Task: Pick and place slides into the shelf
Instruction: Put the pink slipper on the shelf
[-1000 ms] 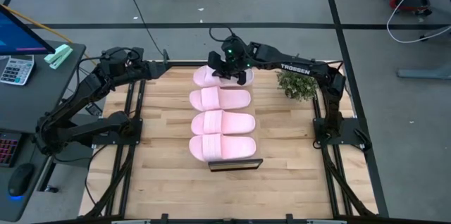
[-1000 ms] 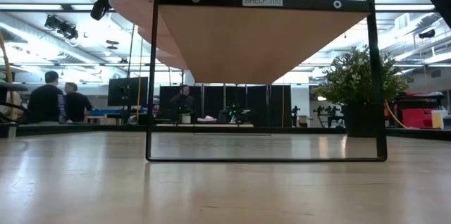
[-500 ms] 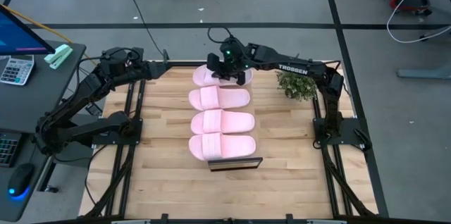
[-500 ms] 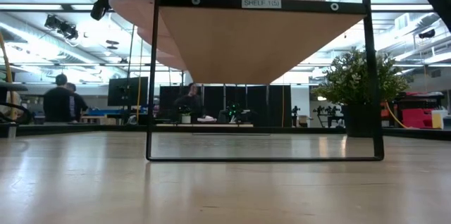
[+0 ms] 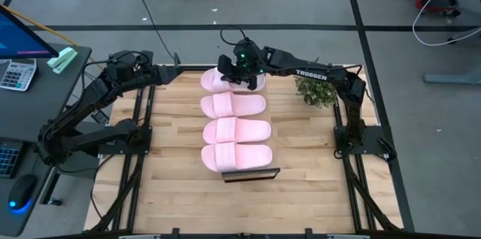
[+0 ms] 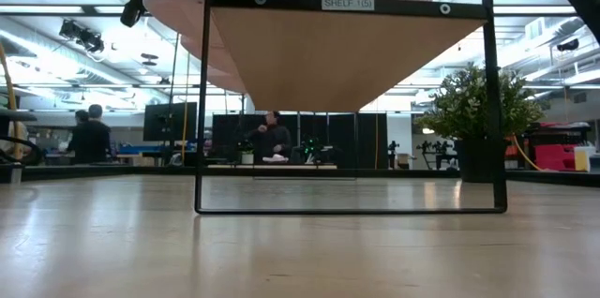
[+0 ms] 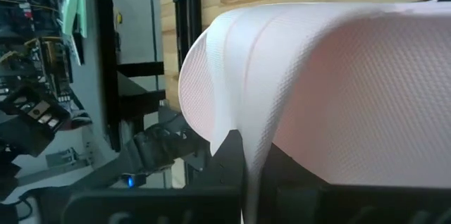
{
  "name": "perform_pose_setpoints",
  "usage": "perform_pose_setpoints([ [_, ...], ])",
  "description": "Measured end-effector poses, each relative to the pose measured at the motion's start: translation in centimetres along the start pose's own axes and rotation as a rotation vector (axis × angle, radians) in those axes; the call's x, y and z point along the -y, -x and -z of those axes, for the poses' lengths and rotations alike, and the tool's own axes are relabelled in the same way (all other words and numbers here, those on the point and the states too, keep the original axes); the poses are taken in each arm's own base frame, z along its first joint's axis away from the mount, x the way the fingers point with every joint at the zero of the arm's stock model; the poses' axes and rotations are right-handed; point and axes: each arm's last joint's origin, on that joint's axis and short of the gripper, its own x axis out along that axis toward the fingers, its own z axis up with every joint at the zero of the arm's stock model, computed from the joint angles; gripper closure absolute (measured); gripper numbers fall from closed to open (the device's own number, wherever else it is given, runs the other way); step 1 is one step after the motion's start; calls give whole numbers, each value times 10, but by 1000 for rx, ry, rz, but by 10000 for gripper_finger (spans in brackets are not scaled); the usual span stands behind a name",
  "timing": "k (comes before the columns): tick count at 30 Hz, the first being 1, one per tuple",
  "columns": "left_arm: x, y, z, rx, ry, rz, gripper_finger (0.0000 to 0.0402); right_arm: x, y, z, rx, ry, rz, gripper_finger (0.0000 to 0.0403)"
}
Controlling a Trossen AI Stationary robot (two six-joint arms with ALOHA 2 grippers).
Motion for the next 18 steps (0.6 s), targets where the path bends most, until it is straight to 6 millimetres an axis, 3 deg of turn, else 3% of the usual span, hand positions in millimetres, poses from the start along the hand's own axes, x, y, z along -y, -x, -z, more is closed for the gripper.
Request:
perform_pose_setpoints([
  [18,0,0,0,0,1,0,170,-1,-5,13,-99,-52,-7,396],
])
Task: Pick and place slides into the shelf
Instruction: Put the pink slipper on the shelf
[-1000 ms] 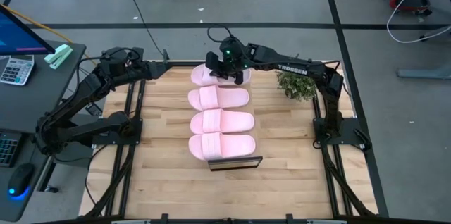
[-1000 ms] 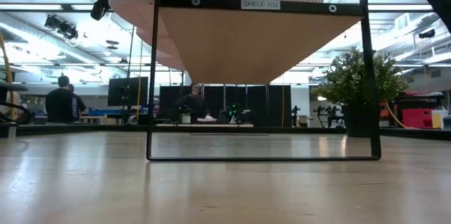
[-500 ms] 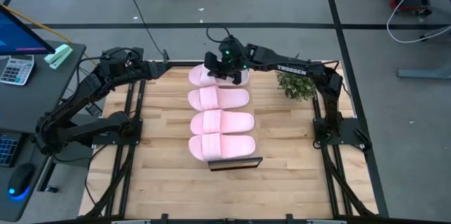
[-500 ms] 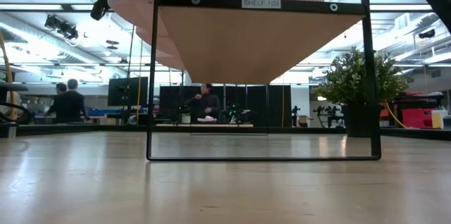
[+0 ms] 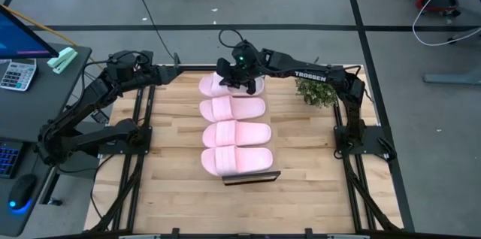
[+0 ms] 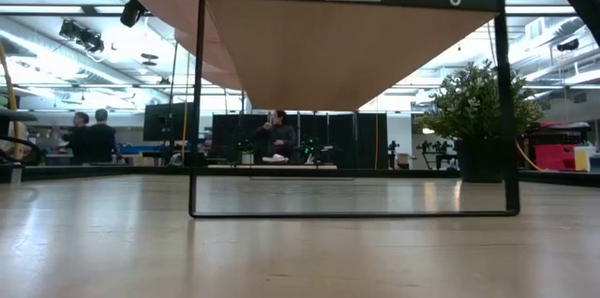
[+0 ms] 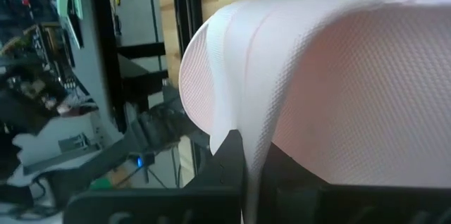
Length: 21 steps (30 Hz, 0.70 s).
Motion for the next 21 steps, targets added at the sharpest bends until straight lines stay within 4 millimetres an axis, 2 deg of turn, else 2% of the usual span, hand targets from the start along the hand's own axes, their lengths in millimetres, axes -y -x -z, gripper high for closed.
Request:
perform_pose_setpoints([
  [16,0,0,0,0,0,0,170,3,0,1,-35,18,26,396],
  [21,0,0,0,0,0,1,170,18,-8,2,-54,-7,62,396],
])
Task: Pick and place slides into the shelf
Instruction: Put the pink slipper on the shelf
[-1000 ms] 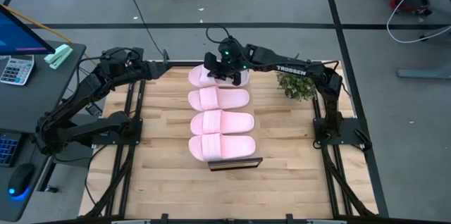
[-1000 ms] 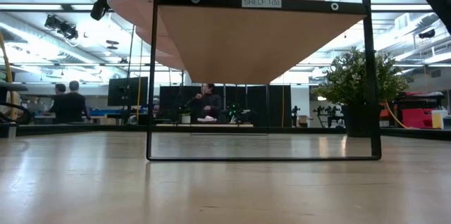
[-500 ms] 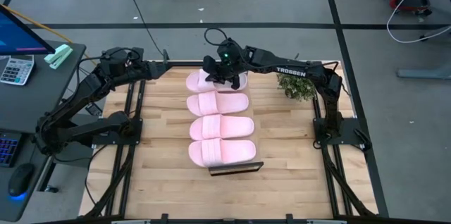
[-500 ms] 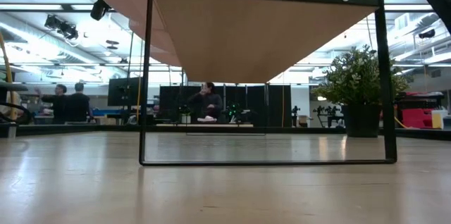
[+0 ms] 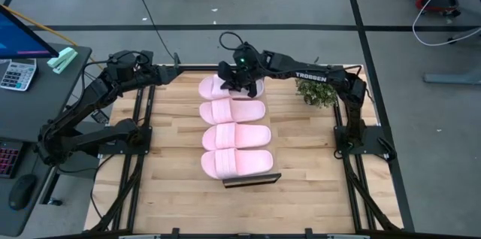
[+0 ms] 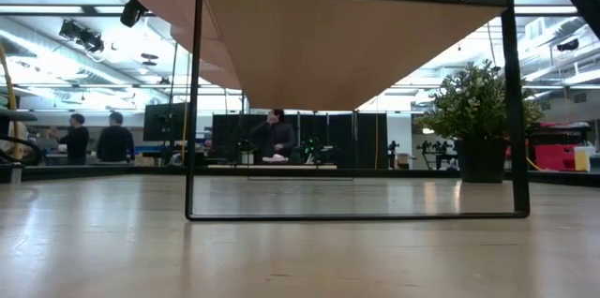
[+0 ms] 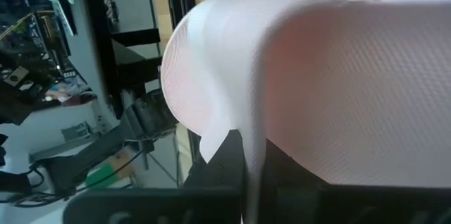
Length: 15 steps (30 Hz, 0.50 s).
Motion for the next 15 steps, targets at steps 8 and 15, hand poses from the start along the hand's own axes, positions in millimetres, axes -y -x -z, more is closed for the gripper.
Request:
perform_pose_setpoints([
  [8,0,0,0,0,1,-1,170,5,-4,4,29,37,35,396],
  [15,0,0,0,4,0,-5,170,9,-5,4,0,42,61,396],
])
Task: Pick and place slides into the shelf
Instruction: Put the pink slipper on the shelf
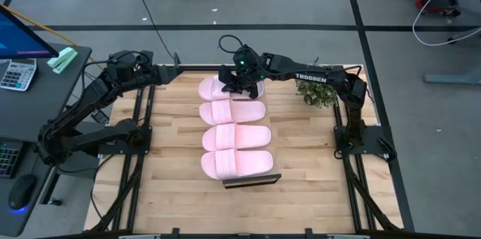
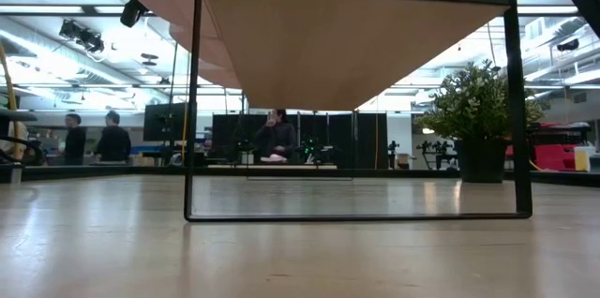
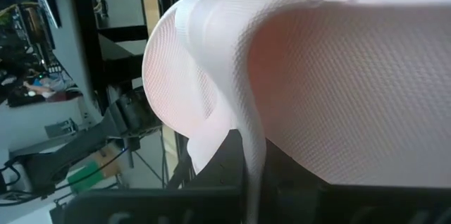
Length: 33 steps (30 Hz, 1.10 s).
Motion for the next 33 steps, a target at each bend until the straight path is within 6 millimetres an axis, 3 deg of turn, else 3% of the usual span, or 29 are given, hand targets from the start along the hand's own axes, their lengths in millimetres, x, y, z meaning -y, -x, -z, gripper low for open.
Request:
perform_pose_setpoints([
  [33,-1,-2,0,-5,-7,-11,170,9,3,-11,-126,16,14,396],
])
